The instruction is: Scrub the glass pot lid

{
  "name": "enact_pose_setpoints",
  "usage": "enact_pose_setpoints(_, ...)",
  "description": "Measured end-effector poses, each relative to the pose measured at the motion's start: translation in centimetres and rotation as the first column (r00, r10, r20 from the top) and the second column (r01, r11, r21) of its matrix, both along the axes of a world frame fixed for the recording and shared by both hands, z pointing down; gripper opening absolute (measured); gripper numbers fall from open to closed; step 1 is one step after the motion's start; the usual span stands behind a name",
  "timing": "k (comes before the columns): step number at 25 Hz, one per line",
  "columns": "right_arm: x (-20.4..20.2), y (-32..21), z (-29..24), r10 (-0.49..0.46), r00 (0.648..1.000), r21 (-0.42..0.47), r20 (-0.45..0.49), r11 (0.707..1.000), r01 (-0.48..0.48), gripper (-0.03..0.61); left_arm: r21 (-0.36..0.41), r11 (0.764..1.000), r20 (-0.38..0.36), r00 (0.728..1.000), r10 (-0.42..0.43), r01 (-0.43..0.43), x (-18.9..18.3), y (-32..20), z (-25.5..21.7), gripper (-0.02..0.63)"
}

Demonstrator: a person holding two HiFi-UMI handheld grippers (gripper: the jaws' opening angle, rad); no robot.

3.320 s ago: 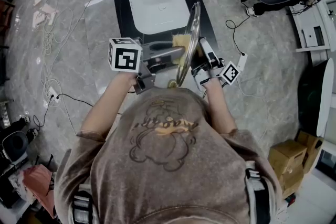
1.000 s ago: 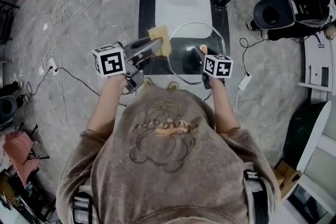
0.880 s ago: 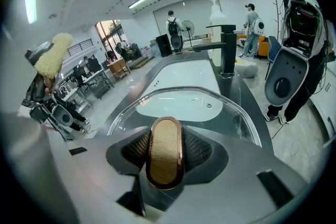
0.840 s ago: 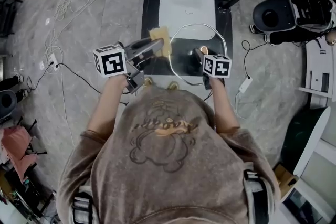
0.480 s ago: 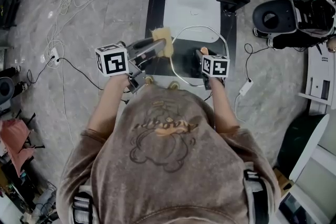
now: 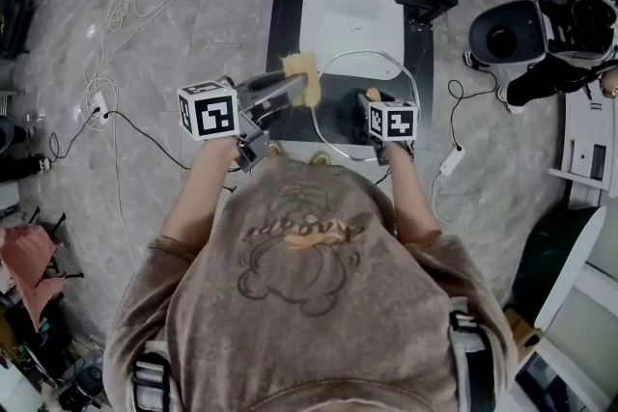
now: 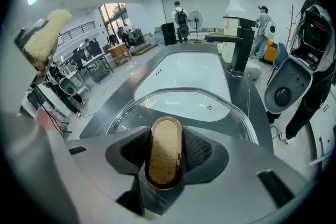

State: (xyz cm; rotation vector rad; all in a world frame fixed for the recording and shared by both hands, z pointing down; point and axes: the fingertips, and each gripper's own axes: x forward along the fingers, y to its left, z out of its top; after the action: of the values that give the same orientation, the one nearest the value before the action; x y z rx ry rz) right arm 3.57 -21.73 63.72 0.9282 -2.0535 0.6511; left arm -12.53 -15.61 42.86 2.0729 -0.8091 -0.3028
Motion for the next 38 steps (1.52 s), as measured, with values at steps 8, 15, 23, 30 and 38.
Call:
enact_pose_setpoints(8, -0.2, -0.5, -3.3, -0.035, 0.999, 0.072, 0.002, 0.997, 0.035, 0.186, 0.014, 0.998, 0.010, 0.998, 0.055, -0.055, 1.6, -0.2, -0.4, 0.074)
enact_pose_setpoints(15, -0.5, -1.1, -10.8, -0.034, 0.994, 0.226, 0.108, 0.974, 0.008, 0.186, 0.042, 0.995, 0.050, 0.994, 0.093, -0.096, 3.3, -1.0, -0.9, 0.074)
enact_pose_setpoints(23, 2.8, 1.0, -19.1, 0.022, 0.971, 0.409, 0.239, 0.904, -0.122, 0.181, 0.103, 0.985, 0.138, 0.983, 0.125, -0.140, 6.1, -1.9, -1.4, 0.074)
enact_pose_setpoints(30, 4.4, 4.3, -21.8, 0.016, 0.948, 0.549, 0.318, 0.812, -0.198, 0.091, 0.347, 0.934, 0.423, 0.902, -0.081, -0.080, 7.1, -2.8, -1.5, 0.074)
enact_pose_setpoints(38, 6.6, 5.1, -20.3, 0.122, 0.914, 0.550, 0.386, 0.765, -0.334, 0.002, 0.504, 0.861, 0.510, 0.828, -0.234, -0.067, 7.1, -2.2, -0.9, 0.074)
